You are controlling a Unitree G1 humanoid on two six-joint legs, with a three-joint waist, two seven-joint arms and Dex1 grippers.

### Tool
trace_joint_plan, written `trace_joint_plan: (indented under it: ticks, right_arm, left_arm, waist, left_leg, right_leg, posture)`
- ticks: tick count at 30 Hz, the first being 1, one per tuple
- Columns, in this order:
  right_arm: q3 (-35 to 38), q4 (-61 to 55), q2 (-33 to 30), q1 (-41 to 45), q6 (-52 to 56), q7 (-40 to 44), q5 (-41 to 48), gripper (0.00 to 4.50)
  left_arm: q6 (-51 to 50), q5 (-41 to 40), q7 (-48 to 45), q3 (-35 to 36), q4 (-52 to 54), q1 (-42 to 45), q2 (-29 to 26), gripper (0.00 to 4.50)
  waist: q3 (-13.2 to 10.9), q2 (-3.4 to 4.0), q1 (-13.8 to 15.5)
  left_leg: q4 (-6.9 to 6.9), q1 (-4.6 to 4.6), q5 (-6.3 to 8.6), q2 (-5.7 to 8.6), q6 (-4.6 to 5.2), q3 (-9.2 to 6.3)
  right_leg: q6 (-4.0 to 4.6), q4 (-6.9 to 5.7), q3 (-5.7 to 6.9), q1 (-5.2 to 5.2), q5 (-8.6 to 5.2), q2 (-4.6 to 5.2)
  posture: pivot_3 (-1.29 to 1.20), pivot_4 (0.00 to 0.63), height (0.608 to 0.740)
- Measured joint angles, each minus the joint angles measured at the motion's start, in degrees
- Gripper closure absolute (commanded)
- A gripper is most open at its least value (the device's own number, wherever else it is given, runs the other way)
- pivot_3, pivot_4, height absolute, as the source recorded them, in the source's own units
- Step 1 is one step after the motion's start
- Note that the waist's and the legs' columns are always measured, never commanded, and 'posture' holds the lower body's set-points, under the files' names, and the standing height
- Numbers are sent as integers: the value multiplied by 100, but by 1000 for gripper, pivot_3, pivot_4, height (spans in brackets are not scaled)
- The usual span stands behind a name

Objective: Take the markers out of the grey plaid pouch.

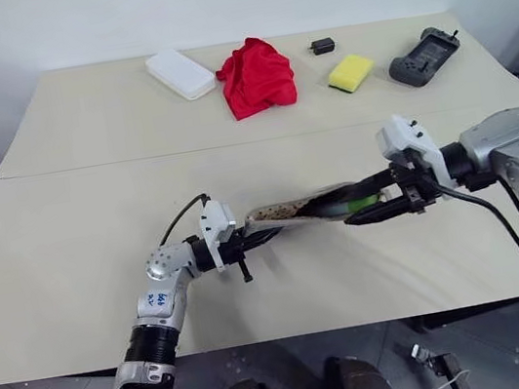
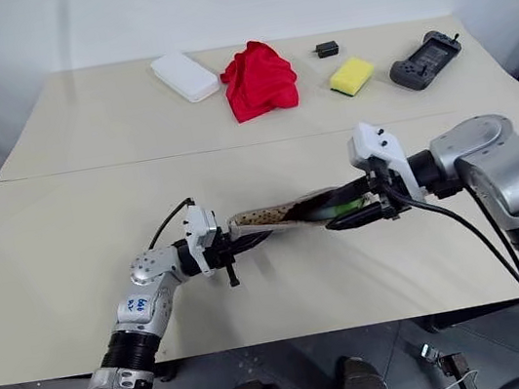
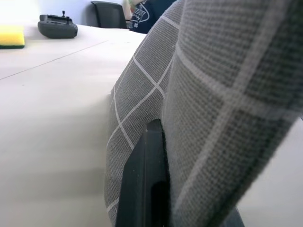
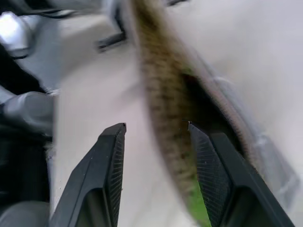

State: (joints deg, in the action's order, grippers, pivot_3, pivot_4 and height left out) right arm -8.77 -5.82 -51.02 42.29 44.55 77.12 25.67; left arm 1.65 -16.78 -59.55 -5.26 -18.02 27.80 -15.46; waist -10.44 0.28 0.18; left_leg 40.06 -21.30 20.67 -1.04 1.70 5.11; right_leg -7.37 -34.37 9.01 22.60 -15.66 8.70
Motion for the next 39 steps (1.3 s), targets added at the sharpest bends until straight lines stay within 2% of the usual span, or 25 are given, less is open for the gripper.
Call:
trace_joint_plan:
  ticks: [5,10,21,26,29,30,31,36,39]
  right_arm:
    - [-46,8,117,300,644,-403,13,2323]
    - [-616,163,154,578,907,-937,-498,2323]
    - [-1209,69,48,400,347,-1435,-1421,2323]
    - [-1152,60,179,275,692,-1569,-1411,2323]
    - [-1047,68,285,223,960,-1669,-1298,2885]
    - [-978,74,324,202,1055,-1675,-1244,3255]
    - [-908,74,354,172,1123,-1678,-1195,3373]
    - [-803,57,312,46,843,-1468,-1042,3361]
    - [-471,-7,176,-129,150,-867,-728,3361]
  left_arm:
    - [37,12,-5,-38,0,0,-1,4500]
    - [55,32,0,-63,-1,2,4,4500]
    - [40,94,65,-168,-1,1,48,4500]
    - [34,106,70,-201,-7,2,70,4500]
    - [35,106,69,-198,-7,2,70,4500]
    - [38,105,69,-190,-7,2,69,4500]
    - [40,104,66,-176,-7,2,64,4500]
    - [40,103,62,-130,-8,3,50,4500]
    - [38,90,68,-93,-8,7,49,4500]
  waist:
    - [0,0,10]
    - [0,0,-10]
    - [0,0,-7]
    - [0,0,-13]
    - [0,0,-12]
    - [0,0,-12]
    - [0,0,-11]
    - [0,0,-10]
    - [0,0,-4]
  left_leg:
    - [0,-1,0,0,0,-1]
    - [-1,-1,0,0,0,1]
    - [-1,-2,0,2,0,7]
    - [-1,-2,0,1,0,6]
    - [0,-2,0,1,0,6]
    - [0,-2,0,1,0,6]
    - [-1,-2,0,1,0,5]
    - [-1,-2,0,1,0,6]
    - [-2,-3,0,2,0,6]
  right_leg:
    - [0,1,1,0,0,0]
    - [0,1,0,2,0,0]
    - [0,1,0,1,0,0]
    - [0,0,1,1,0,-1]
    - [0,0,1,1,0,-1]
    - [0,0,1,1,0,-1]
    - [0,0,1,1,0,-1]
    - [0,2,1,1,0,-1]
    - [-1,7,2,1,1,-2]
  posture:
    - [0,150,740]
    - [0,150,740]
    - [0,150,740]
    - [0,150,740]
    - [0,150,740]
    - [0,150,740]
    - [0,150,740]
    - [0,150,740]
    - [0,150,740]
